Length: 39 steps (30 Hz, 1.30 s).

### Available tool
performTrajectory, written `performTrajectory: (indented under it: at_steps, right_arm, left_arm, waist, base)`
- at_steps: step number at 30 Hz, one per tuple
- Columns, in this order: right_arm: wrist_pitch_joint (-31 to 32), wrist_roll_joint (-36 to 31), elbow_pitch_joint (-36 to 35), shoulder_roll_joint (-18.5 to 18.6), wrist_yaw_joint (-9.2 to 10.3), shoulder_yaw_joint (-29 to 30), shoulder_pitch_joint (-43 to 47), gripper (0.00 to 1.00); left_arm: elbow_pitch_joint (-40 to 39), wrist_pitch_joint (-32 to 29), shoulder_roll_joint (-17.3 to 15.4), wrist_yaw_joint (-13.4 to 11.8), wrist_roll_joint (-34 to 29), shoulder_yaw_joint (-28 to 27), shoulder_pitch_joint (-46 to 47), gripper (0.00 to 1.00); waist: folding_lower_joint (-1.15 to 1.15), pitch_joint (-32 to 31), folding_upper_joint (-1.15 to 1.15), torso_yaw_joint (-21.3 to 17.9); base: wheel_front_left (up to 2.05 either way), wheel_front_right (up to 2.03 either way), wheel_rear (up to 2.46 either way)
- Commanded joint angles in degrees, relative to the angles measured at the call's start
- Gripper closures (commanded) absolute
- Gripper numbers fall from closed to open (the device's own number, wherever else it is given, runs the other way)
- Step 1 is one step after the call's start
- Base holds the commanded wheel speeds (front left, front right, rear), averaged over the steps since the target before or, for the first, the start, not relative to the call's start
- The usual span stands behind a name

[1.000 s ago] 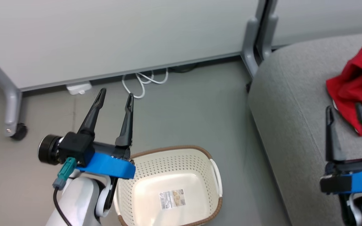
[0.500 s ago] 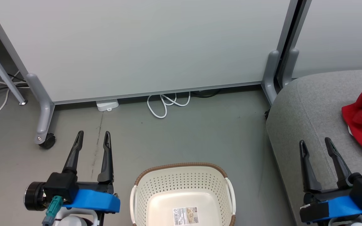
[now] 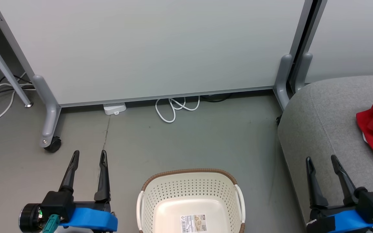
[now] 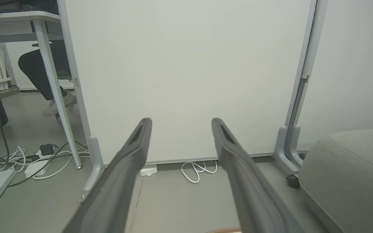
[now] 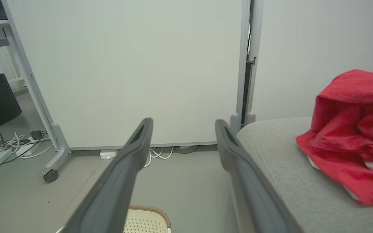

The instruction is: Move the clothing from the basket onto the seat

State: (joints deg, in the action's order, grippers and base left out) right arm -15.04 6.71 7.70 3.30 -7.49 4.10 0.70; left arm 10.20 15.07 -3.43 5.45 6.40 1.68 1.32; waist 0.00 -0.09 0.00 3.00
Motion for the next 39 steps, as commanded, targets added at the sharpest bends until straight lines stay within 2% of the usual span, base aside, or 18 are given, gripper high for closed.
performTrajectory:
  at_steps: [1,14,15,20,39]
  right_arm:
    - [-0.2,0.4,0.2,-0.3,0.0,0.0,1.1,0.0]
    - [-0.2,1.3,1.6,-0.5,0.0,-1.2,1.0,0.0]
    - [0.0,1.1,1.6,-0.3,0.0,-1.2,0.5,1.0]
    - [0.3,1.4,4.2,-0.5,0.0,-1.3,1.2,1.0]
    - [5.6,22.1,4.7,-0.4,0.0,-0.3,-1.0,1.0]
  left_arm:
    - [-0.2,0.1,0.1,0.2,-0.4,-0.4,-0.5,0.0]
    - [0.2,0.1,0.5,0.8,-1.4,-1.4,-1.4,0.0]
    - [0.2,0.0,0.4,0.6,-1.0,-1.2,-1.0,1.0]
    - [2.9,-0.5,0.5,0.6,-0.7,-1.1,-2.3,1.0]
    - [3.1,-5.7,0.5,1.0,20.6,-2.9,-0.3,1.0]
  waist:
    - [0.0,0.0,0.0,0.0]
    - [0.0,-0.3,0.0,-0.1]
    - [0.0,-0.3,0.0,-0.1]
    - [0.0,-0.3,0.0,-0.1]
    - [0.0,-0.2,0.0,-0.5]
  base:
    - [0.0,0.0,0.0]
    - [0.0,0.0,0.0]
    - [0.0,0.0,0.0]
    - [0.0,0.0,0.0]
    - [0.0,0.0,0.0]
